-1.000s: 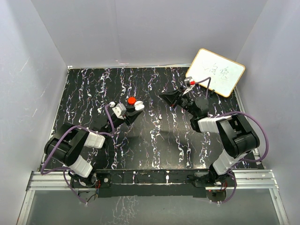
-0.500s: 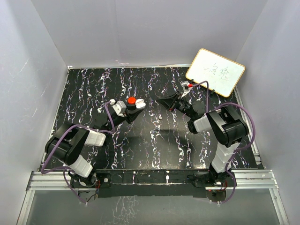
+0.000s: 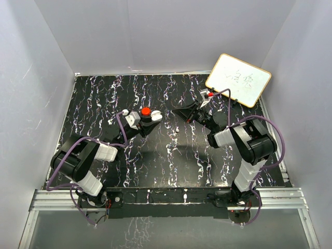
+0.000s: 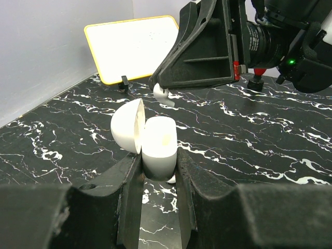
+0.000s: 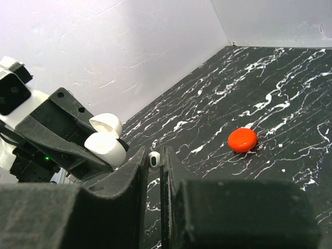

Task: Insert the wireless bluetooth earbuds into the charging case
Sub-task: Place the earbud at the center of the board.

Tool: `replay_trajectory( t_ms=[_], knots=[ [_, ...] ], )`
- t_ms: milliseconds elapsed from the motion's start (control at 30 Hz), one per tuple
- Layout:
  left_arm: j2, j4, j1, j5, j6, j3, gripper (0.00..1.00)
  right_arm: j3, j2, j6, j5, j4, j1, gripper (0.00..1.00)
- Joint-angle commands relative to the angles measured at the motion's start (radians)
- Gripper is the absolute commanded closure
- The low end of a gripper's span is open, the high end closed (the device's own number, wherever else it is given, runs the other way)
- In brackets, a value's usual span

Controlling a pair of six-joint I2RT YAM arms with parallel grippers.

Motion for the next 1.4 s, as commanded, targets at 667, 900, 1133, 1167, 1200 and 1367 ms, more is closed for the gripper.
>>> replay_trajectory(
  t_ms=[667, 900, 1133, 1167, 1200, 1367],
  knots=[
    [-0.032, 0.192, 0.002, 0.020, -0.002, 0.016, 1.00, 0.011, -0.096, -0.016, -0.014, 0.337, 0.018, 1.00],
    [-0.036, 0.192, 0.004, 0.020, 0.001, 0.013, 1.00, 0.007, -0.102, -0.023, -0.011, 0.337, 0.017, 1.00],
    [-0.042, 0.192, 0.004, 0.018, 0.003, 0.011, 1.00, 0.001, -0.095, -0.026, -0.009, 0.336, 0.018, 1.00],
    [-0.042, 0.192, 0.003, 0.018, 0.004, 0.011, 1.00, 0.001, -0.096, -0.028, -0.009, 0.336, 0.018, 1.00],
    [-0.041, 0.192, 0.003, 0.018, 0.005, 0.011, 1.00, 0.000, -0.096, -0.027, -0.008, 0.337, 0.018, 1.00],
    [-0.041, 0.192, 0.003, 0.017, 0.005, 0.010, 1.00, 0.001, -0.095, -0.029, -0.008, 0.335, 0.019, 1.00]
  ],
)
